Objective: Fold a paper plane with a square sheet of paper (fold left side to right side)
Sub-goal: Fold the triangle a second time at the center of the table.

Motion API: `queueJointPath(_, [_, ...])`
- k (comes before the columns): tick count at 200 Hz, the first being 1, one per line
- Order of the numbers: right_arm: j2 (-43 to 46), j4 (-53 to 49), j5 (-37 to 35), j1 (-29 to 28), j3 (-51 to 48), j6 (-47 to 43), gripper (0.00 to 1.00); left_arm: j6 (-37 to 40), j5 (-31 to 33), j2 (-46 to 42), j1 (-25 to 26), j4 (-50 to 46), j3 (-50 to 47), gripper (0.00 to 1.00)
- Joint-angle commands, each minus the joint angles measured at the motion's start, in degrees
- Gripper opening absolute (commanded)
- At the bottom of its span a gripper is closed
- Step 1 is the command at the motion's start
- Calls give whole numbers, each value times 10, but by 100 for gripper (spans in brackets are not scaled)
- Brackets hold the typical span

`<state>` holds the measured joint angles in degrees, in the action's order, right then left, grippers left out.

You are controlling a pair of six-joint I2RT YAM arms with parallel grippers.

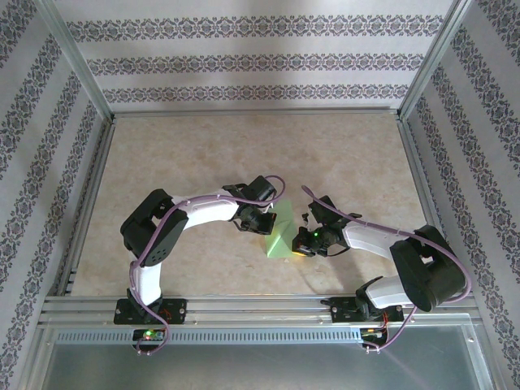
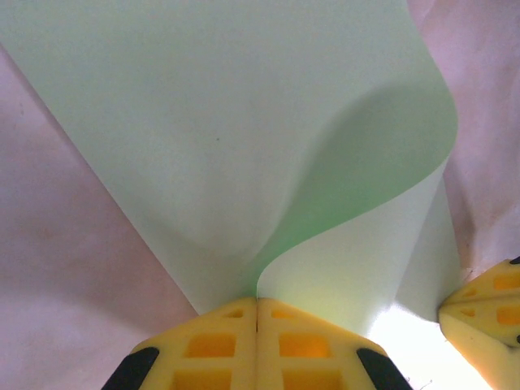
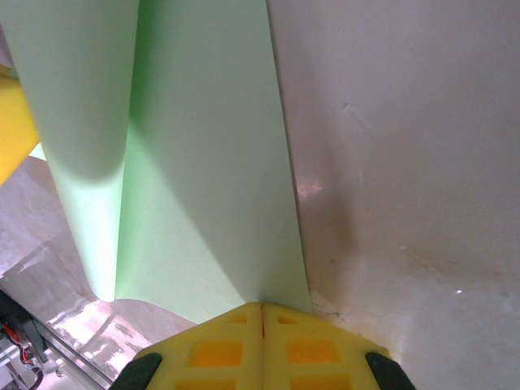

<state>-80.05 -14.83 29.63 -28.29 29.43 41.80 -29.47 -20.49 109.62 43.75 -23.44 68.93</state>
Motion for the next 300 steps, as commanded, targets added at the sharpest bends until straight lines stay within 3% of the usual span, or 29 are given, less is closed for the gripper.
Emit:
queueJointPath(1, [-26,-42,-57,-6,-14,-8,0,16,11,11,-8,-18,12,0])
queueJointPath(300, [-34,-42,-61,-7,-15,-8,0,24,-3,3,-8,11,8,0])
